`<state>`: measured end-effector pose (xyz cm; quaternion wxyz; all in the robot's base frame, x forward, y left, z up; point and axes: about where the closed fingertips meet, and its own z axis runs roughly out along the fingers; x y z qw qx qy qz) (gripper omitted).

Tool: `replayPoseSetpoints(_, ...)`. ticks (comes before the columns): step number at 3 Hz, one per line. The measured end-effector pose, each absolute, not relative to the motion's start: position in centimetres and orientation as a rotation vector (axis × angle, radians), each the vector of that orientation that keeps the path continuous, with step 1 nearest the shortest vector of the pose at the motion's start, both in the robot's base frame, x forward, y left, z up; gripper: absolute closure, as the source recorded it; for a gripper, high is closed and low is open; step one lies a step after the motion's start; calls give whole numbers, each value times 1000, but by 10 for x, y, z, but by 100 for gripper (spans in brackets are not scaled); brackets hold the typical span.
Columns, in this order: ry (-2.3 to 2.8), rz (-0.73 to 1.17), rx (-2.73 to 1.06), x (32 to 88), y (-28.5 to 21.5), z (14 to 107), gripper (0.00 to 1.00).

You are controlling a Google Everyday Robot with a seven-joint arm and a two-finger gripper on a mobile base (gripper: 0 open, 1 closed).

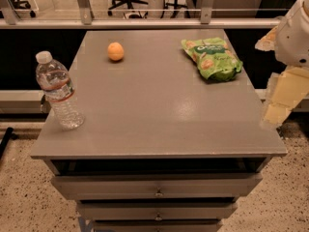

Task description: Knock water bottle over

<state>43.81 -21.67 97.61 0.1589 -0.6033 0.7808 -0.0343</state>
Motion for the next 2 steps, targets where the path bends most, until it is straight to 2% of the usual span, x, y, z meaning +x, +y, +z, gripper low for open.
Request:
replayPoseSetpoints(1,2232,-98,-1725,438,-217,976,0)
replayPoseSetpoints(2,2195,-8,-1712,442,-199,968,0)
